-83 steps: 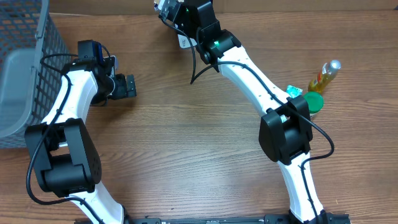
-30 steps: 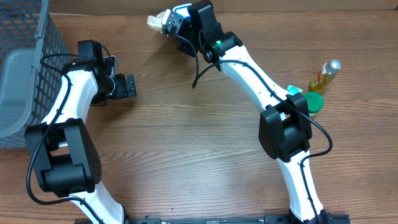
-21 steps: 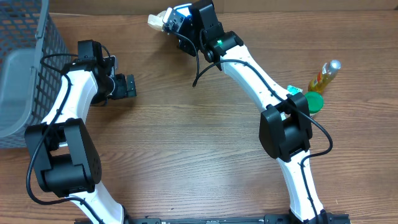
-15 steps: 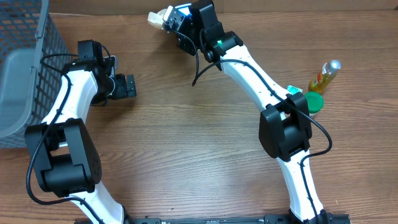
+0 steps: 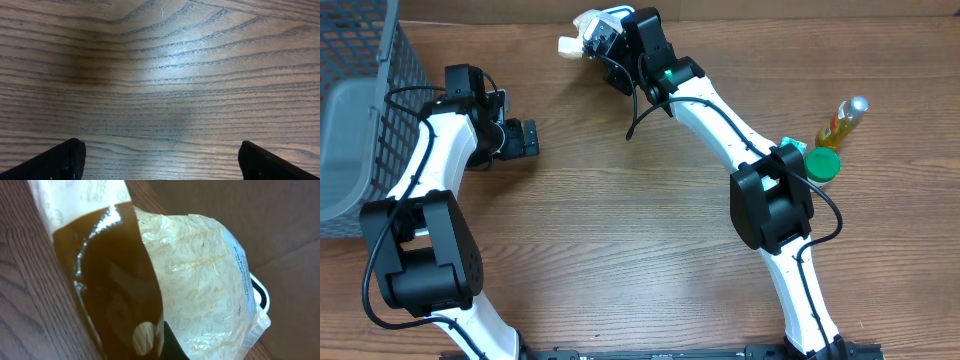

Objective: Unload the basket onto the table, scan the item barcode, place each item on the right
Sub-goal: 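Lower the PanTree bag to the table in front of the scanner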

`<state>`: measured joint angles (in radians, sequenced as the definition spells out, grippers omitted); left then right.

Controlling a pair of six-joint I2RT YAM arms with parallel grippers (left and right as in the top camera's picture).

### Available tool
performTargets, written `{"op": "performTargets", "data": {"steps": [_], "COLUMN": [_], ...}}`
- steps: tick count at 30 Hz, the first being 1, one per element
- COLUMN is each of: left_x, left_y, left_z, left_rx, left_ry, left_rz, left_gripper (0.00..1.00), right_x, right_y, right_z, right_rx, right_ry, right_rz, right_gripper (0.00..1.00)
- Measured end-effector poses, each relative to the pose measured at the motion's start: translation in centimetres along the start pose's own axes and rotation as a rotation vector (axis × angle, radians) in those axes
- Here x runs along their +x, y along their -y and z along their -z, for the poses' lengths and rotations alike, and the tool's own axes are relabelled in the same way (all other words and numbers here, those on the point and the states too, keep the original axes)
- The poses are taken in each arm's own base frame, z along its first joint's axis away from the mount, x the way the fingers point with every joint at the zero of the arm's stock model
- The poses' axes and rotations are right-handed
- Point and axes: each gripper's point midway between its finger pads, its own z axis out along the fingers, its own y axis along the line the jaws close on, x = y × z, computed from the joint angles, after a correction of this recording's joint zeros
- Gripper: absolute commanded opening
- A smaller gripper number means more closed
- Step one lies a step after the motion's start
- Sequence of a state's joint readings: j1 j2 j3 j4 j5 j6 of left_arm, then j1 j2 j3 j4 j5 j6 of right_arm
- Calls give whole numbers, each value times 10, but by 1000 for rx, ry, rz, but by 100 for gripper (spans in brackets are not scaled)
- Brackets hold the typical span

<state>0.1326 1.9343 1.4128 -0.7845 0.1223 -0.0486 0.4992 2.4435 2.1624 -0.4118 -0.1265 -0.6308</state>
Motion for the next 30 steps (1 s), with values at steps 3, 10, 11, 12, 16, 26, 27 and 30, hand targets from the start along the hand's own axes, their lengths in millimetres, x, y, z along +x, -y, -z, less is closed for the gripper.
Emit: {"op": "performTargets", "data": {"steps": [3, 10, 11, 12, 16, 26, 27, 30], "left_x": [0, 0, 0, 0, 0, 0, 0, 0], "left_y": [0, 0, 0, 0, 0, 0, 0, 0], "left_z": [0, 0, 0, 0, 0, 0, 0, 0], "left_rx": [0, 0, 0, 0, 0, 0, 0, 0], "left_ry": [0, 0, 0, 0, 0, 0, 0, 0], "left_rz": [0, 0, 0, 0, 0, 0, 0, 0], "left_gripper": [100, 100, 100, 100, 100, 100, 100, 100], "right_x": [-2, -12, -13, -18, -19, 32, 38, 55], "right_y": [1, 3, 3, 3, -4, -91, -98, -113], "right_z": [2, 35, 43, 57, 106, 196, 202, 213], "right_rx": [2, -17, -21, -26, -64, -415, -439, -482], "right_ry": [3, -37, -48, -61, -145, -523, -563, -656], "right_rz": [-22, -206, -231, -270, -373, -568, -583, -617], "right_gripper": [4, 4, 4, 4, 4, 4, 4, 4]}}
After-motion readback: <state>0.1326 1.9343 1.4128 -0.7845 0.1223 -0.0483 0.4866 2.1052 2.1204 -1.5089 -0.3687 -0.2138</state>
